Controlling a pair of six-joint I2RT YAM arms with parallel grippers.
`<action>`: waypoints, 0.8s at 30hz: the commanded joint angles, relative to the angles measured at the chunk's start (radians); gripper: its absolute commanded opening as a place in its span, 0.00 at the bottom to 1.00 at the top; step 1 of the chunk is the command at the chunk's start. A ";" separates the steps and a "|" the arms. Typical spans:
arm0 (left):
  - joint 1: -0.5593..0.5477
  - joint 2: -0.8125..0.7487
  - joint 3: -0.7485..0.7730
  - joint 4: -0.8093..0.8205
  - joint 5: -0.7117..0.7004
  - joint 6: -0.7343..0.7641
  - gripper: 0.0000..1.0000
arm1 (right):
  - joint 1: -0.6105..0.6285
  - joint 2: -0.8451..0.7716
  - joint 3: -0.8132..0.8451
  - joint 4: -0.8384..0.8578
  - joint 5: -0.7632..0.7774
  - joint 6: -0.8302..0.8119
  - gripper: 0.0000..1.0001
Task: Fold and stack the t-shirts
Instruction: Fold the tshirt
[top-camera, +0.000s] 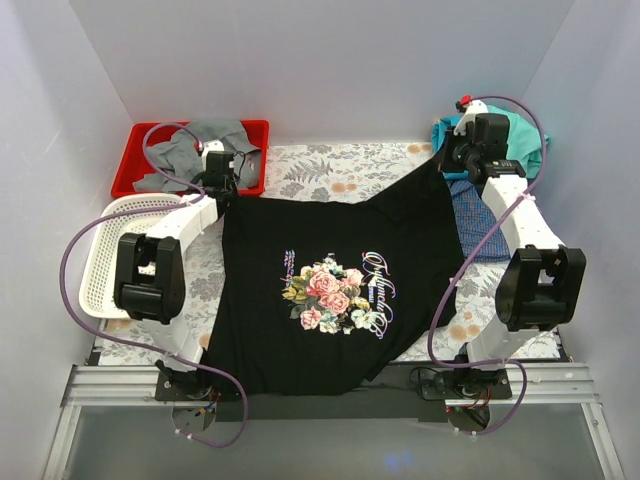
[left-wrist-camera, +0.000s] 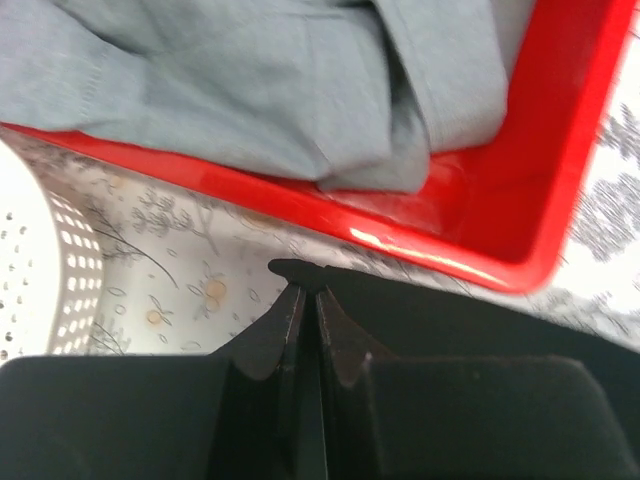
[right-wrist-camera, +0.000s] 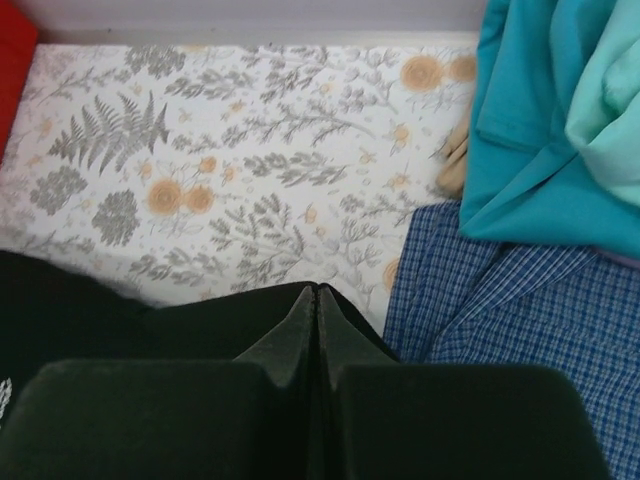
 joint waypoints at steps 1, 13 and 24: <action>-0.003 -0.122 -0.028 -0.052 0.093 -0.010 0.04 | 0.000 -0.097 -0.046 -0.104 -0.096 0.032 0.01; -0.003 -0.273 -0.145 -0.246 0.003 -0.053 0.01 | 0.005 -0.356 -0.310 -0.346 -0.079 0.110 0.01; -0.003 -0.262 -0.293 -0.279 -0.117 -0.070 0.00 | 0.006 -0.331 -0.414 -0.484 0.205 0.134 0.01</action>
